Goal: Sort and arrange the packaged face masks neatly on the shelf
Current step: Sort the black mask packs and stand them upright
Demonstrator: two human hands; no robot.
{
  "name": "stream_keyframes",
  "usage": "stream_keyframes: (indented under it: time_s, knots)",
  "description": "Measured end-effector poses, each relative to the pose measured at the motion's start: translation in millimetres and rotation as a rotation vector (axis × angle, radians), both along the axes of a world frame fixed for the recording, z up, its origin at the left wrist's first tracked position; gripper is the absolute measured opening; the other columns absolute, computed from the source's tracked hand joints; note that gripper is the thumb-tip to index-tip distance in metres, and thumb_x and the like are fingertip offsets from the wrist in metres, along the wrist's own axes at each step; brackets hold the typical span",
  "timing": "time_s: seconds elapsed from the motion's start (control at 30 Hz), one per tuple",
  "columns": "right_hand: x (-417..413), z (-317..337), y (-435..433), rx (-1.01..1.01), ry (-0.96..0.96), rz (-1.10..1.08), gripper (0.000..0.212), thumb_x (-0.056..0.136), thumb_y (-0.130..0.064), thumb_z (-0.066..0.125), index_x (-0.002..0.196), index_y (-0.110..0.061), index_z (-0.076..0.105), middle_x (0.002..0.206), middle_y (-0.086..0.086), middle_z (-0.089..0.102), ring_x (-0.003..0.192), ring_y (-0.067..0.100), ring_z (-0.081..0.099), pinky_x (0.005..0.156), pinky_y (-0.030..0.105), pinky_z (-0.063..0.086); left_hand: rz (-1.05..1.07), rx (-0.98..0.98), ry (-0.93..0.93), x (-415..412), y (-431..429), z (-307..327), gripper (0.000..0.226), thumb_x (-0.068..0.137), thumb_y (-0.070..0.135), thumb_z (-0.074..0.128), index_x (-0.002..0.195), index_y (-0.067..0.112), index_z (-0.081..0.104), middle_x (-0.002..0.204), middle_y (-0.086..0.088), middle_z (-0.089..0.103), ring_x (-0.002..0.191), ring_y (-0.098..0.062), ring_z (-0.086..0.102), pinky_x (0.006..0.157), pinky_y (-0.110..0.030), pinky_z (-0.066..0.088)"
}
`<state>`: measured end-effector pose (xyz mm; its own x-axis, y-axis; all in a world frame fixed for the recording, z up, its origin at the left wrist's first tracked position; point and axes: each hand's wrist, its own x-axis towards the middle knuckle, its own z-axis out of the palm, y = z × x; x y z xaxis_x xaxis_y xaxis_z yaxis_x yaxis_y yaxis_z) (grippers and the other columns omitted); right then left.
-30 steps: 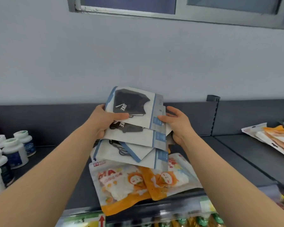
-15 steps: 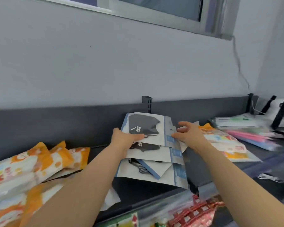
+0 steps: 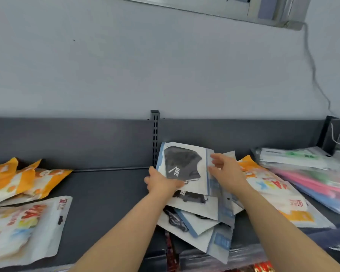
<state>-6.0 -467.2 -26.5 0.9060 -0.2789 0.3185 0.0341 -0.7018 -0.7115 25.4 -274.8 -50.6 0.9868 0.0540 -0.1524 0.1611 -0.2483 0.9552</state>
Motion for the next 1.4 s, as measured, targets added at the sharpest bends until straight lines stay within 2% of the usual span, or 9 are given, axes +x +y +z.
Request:
stream_keyframes:
  time_s: [0.3, 0.6, 0.83, 0.97, 1.1, 1.17, 1.23, 1.33, 1.4]
  knots:
    - [6.4, 8.8, 13.5, -0.062, -0.066, 0.091, 0.043, 0.092, -0.021, 0.063, 0.134, -0.019, 0.054, 0.132, -0.002, 0.058, 0.122, 0.013, 0.052, 0.098, 0.03, 0.041, -0.033, 0.139, -0.079, -8.9, 9.2, 8.4, 0.117, 0.074, 0.039, 0.082, 0.156, 0.022, 0.001, 0.159, -0.008, 0.007, 0.145, -0.031, 0.017, 0.112, -0.043, 0.029]
    - [18.0, 9.8, 77.2, -0.03, -0.056, 0.216, 0.04, 0.091, -0.022, 0.065, 0.131, -0.023, 0.058, 0.131, -0.003, 0.059, 0.122, 0.013, 0.052, 0.099, 0.031, 0.04, -0.131, 0.136, -0.142, -27.3, 60.6, 3.3, 0.098, 0.08, 0.043, 0.076, 0.155, 0.02, 0.017, 0.156, -0.005, 0.029, 0.141, -0.024, 0.033, 0.112, -0.039, 0.036]
    - [29.8, 29.3, 180.4, 0.043, -0.047, 0.401, 0.04, 0.091, -0.025, 0.065, 0.131, -0.025, 0.058, 0.129, -0.002, 0.06, 0.121, 0.013, 0.053, 0.099, 0.031, 0.042, 0.182, 0.025, -0.274, -36.4, 189.6, 38.2, 0.069, 0.087, 0.039, 0.069, 0.146, 0.019, 0.038, 0.14, -0.002, 0.051, 0.111, -0.014, 0.055, 0.081, -0.024, 0.044]
    - [31.4, 25.0, 265.0, 0.102, 0.025, 0.501, 0.04, 0.092, -0.029, 0.064, 0.132, -0.029, 0.057, 0.133, -0.003, 0.057, 0.122, 0.01, 0.052, 0.093, 0.027, 0.043, 0.401, 0.105, -0.295, -49.4, 293.9, 44.8, 0.054, 0.088, 0.036, 0.068, 0.133, 0.016, 0.048, 0.122, 0.001, 0.061, 0.112, -0.019, 0.057, 0.088, -0.032, 0.046]
    - [24.4, 21.8, 353.8, -0.03, 0.234, 0.601, 0.053, 0.087, -0.046, 0.065, 0.135, -0.031, 0.05, 0.141, -0.003, 0.049, 0.121, 0.013, 0.052, 0.084, 0.023, 0.04, 0.519, 0.576, 0.063, -69.3, 410.2, 40.0, 0.092, 0.077, 0.06, 0.068, 0.148, 0.016, 0.029, 0.146, -0.013, 0.04, 0.133, -0.036, 0.039, 0.104, -0.048, 0.04]
    - [16.9, 18.1, 387.1, -0.182, 0.4, 0.73, 0.04, 0.08, -0.051, 0.069, 0.118, -0.048, 0.054, 0.136, -0.01, 0.053, 0.102, 0.0, 0.056, 0.076, 0.017, 0.043, 0.502, 0.657, 0.265, -80.0, 453.4, 34.2, 0.119, 0.066, 0.072, 0.072, 0.153, 0.013, 0.015, 0.156, -0.017, 0.023, 0.141, -0.039, 0.026, 0.11, -0.051, 0.033]
    - [13.8, 7.8, 416.0, -0.292, 0.5, 0.755, 0.057, 0.069, -0.056, 0.076, 0.121, -0.05, 0.051, 0.137, -0.01, 0.053, 0.101, 0.0, 0.054, 0.08, 0.019, 0.048, 0.425, 0.575, 0.327, -86.3, 484.4, 28.3, 0.133, 0.059, 0.071, 0.077, 0.155, 0.01, 0.007, 0.159, -0.015, 0.02, 0.143, -0.036, 0.027, 0.109, -0.048, 0.036]
    - [13.9, -8.0, 427.1, -0.314, 0.575, 0.527, 0.116, 0.043, -0.071, 0.078, 0.144, -0.036, 0.034, 0.149, 0.003, 0.036, 0.132, 0.026, 0.04, 0.103, 0.045, 0.043, 0.307, 0.443, 0.244, -87.2, 490.3, 20.1, 0.131, 0.054, 0.062, 0.086, 0.152, 0.01, 0.016, 0.15, -0.01, 0.037, 0.13, -0.032, 0.044, 0.097, -0.043, 0.047]
    - [8.9, -16.3, 435.1, -0.246, 0.579, 0.43, 0.127, 0.042, -0.074, 0.078, 0.149, -0.033, 0.022, 0.152, 0.01, 0.026, 0.136, 0.033, 0.032, 0.105, 0.051, 0.04, 0.236, 0.364, 0.171, -85.9, 486.0, 15.9, 0.129, 0.052, 0.056, 0.09, 0.15, 0.011, 0.02, 0.142, -0.009, 0.045, 0.123, -0.031, 0.05, 0.094, -0.043, 0.049]
